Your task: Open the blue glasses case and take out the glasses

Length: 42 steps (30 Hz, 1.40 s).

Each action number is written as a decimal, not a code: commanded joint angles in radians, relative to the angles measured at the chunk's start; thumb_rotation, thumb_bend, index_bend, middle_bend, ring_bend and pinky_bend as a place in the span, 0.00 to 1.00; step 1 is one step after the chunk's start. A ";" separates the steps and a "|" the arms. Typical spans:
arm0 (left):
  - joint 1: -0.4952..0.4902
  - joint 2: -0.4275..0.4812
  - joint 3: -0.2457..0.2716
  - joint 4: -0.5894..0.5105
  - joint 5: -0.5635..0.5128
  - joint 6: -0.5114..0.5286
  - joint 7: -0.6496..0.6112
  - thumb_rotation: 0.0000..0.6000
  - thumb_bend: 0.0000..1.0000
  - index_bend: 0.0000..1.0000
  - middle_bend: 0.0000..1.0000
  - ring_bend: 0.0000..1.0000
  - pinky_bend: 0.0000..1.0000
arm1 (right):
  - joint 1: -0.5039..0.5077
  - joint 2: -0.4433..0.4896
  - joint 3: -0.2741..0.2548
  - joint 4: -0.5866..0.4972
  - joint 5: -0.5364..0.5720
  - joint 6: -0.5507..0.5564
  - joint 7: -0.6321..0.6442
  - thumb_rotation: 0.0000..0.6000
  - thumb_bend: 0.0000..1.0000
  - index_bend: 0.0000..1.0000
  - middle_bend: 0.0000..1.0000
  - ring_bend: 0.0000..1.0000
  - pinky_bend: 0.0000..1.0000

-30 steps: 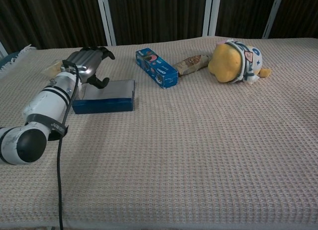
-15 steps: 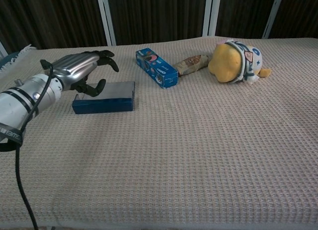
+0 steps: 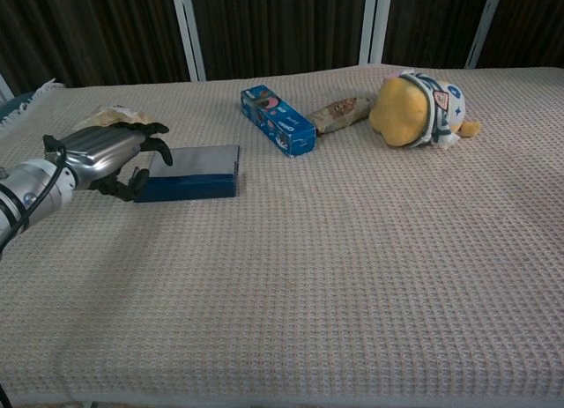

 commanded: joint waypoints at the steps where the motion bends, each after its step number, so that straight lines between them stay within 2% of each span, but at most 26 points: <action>1: 0.001 -0.009 0.006 0.019 0.007 0.005 -0.003 1.00 0.66 0.30 0.00 0.00 0.00 | 0.001 -0.001 0.000 0.000 0.002 -0.002 -0.003 1.00 0.06 0.00 0.00 0.00 0.00; 12: 0.019 0.001 0.020 0.032 -0.022 -0.005 0.018 1.00 0.66 0.39 0.01 0.00 0.00 | 0.001 -0.001 -0.002 -0.004 0.000 0.001 -0.008 1.00 0.06 0.00 0.00 0.00 0.00; 19: 0.051 0.009 0.046 0.029 0.019 0.044 0.000 1.00 0.66 0.42 0.02 0.00 0.00 | 0.003 -0.002 -0.005 -0.005 -0.001 -0.004 -0.012 1.00 0.06 0.00 0.00 0.00 0.00; 35: 0.161 0.141 0.183 -0.191 0.144 0.111 -0.011 1.00 0.66 0.42 0.02 0.00 0.00 | -0.005 -0.002 -0.009 -0.014 -0.013 0.014 -0.013 1.00 0.06 0.00 0.00 0.00 0.00; 42: 0.176 0.162 0.233 -0.279 0.218 0.115 0.009 1.00 0.66 0.43 0.01 0.00 0.00 | -0.009 0.002 -0.015 -0.017 -0.028 0.021 -0.005 1.00 0.06 0.00 0.00 0.00 0.00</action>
